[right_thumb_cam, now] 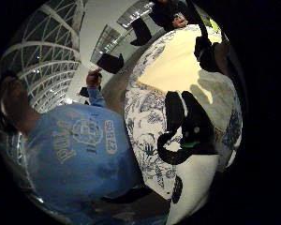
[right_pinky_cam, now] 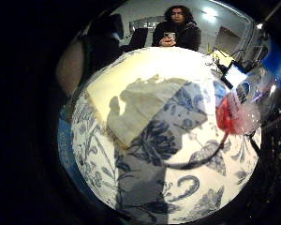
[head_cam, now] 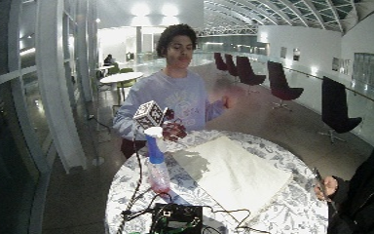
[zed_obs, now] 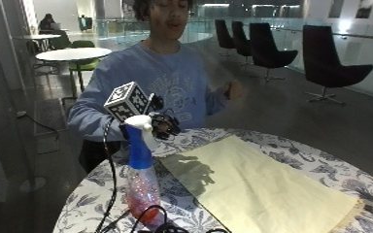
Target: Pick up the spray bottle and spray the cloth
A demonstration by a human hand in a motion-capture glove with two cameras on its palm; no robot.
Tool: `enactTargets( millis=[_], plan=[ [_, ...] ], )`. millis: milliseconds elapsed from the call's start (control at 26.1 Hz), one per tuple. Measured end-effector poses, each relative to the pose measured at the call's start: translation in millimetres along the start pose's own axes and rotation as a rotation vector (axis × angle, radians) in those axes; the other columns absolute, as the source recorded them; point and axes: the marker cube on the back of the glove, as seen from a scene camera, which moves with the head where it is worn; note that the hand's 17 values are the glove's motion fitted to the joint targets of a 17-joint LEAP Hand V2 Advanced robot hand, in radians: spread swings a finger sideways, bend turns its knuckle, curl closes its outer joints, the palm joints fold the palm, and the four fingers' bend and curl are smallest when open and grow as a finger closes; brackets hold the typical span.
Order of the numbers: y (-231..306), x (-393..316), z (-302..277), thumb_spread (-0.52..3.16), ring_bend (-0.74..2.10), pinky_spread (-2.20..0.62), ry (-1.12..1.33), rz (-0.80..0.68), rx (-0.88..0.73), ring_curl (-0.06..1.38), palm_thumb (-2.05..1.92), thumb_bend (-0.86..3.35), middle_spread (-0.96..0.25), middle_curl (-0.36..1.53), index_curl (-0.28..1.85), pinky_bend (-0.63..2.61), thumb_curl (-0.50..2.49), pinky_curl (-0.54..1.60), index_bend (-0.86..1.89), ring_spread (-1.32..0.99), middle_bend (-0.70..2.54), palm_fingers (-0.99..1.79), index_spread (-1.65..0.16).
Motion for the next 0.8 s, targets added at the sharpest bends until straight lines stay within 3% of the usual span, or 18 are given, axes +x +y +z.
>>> enactTargets(
  millis=[345, 805],
  plan=[
    [17, -6, -1, 0.81, 0.33, 0.18, -0.003, -0.023, 0.045, 0.20, 0.63, 0.39, -0.05, 0.23, 0.26, 0.12, 0.19, 0.11, 0.37, -0.02, 0.50, 0.84, -0.22],
    [13, 6, -1, 1.05, 0.37, 0.21, -0.015, -0.083, 0.079, 0.27, 0.68, 0.34, -0.07, 0.31, 0.33, 0.13, 0.26, 0.13, 0.29, -0.03, 0.48, 0.91, -0.25]
  ],
)
